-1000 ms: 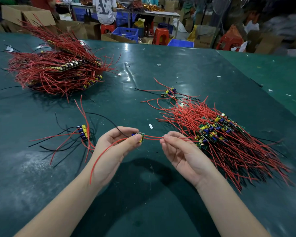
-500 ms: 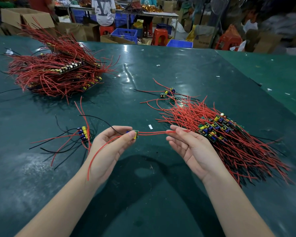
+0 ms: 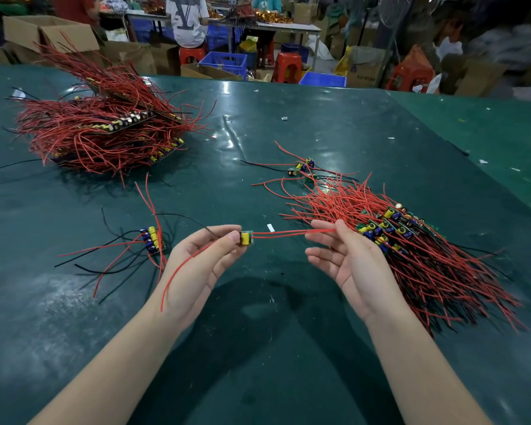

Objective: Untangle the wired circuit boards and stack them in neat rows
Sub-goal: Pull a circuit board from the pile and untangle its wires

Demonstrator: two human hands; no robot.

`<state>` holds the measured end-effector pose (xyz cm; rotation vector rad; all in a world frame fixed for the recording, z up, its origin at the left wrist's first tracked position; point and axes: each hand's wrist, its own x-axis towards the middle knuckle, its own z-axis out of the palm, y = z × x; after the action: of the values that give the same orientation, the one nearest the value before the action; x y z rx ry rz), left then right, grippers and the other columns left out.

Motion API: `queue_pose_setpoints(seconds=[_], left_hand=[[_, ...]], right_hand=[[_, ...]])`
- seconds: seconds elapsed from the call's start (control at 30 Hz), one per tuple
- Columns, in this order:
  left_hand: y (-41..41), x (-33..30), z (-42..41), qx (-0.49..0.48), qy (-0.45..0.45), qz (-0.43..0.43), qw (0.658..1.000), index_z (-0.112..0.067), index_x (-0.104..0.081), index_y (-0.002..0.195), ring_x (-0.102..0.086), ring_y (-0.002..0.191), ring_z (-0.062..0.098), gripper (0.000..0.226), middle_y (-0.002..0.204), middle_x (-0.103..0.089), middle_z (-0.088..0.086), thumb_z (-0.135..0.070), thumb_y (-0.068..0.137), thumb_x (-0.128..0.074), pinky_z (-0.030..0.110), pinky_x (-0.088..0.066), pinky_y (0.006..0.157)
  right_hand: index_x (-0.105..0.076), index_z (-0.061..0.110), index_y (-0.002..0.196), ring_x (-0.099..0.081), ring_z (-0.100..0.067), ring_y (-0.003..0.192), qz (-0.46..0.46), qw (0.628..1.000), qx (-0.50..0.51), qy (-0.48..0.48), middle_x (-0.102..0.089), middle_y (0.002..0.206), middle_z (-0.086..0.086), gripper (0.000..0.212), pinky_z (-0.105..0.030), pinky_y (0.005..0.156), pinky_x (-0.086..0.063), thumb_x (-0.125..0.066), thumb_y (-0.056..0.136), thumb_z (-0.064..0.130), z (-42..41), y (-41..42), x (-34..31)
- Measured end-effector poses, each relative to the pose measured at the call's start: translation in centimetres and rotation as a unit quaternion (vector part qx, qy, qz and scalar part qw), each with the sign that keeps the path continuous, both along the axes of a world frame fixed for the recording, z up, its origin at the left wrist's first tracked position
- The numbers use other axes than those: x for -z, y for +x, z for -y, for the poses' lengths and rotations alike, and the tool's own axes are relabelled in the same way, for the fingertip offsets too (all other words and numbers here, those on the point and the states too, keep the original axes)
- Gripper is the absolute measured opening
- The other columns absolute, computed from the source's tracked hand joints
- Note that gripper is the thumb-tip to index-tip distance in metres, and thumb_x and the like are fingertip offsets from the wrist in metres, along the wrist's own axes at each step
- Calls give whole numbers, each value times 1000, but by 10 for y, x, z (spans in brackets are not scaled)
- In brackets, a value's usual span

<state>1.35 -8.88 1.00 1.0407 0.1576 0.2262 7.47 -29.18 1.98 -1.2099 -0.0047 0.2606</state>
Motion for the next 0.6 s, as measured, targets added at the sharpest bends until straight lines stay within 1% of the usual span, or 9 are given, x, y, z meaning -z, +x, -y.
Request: queue_pose_setpoints(seconds=[0.07,0.1,0.17,0.23,0.27,0.33,0.43,0.53,0.6], left_hand=[[0,-1,1,12,-15,8,1000,-2,-67,102,-71,87,18,28,90,-73,10,-11,76,-63,16,-54,76],[0,-1,1,13,-15,12,1000,-2,-67,102,-71,89,20,28,91,-73,11,-10,76,-63,16,-54,77],[0,-1,3,10,-5,20,1000,-3,-67,98,-72,90,21,24,92,-74,11,-11,76,-64,17,-54,77],[0,1,4,9,8,19,1000,-5,-70,93,-71,89,20,19,93,-74,12,-13,76,-65,19,-54,77],[-1,3,5,12,17,16,1000,-7,-71,90,-71,89,19,17,94,-74,12,-14,76,-65,21,-55,77],[-2,4,6,28,52,10,998,-11,-75,87,-70,92,20,15,98,-73,13,-17,76,-67,24,-55,78],[-5,6,10,68,135,10,988,-11,-75,93,-69,100,25,22,105,-73,14,-23,75,-70,32,-54,88],[-5,6,11,67,163,-1,984,-14,-76,91,-70,90,18,21,97,-75,10,-24,73,-71,30,-55,86],[-5,6,12,62,155,-2,986,-15,-76,92,-69,85,14,21,94,-75,8,-23,73,-71,26,-56,81]], right_hand=[[-73,12,97,-70,-15,66,-23,999,2,41,-74,87,-8,33,-21,58,-55,-48,98,33,1,1,-2],[-73,12,98,-70,-14,66,-34,998,-7,55,-74,87,-8,33,-21,58,-56,-52,94,37,0,1,-3],[-70,10,101,-69,-15,67,-42,996,-53,65,-74,91,-9,40,-23,60,-57,-63,79,42,-4,-2,-4],[-68,8,106,-69,-16,68,-39,992,-112,50,-73,94,-11,50,-25,63,-57,-71,67,39,-13,-9,-1],[-67,6,108,-69,-17,67,-35,989,-137,39,-72,95,-11,52,-26,64,-57,-73,65,35,-18,-13,2],[-66,5,110,-68,-19,68,-19,986,-163,22,-72,95,-12,49,-28,67,-57,-75,66,24,-26,-19,7],[-71,9,103,-68,-19,71,13,987,-160,2,-73,94,-10,35,-29,70,-57,-75,69,15,-32,-24,13],[-75,11,90,-70,-20,72,22,988,-152,4,-74,88,-12,26,-27,69,-56,-79,65,16,-33,-25,15],[-76,8,88,-70,-20,72,30,989,-144,3,-74,86,-14,24,-27,68,-56,-79,65,16,-33,-24,16]])
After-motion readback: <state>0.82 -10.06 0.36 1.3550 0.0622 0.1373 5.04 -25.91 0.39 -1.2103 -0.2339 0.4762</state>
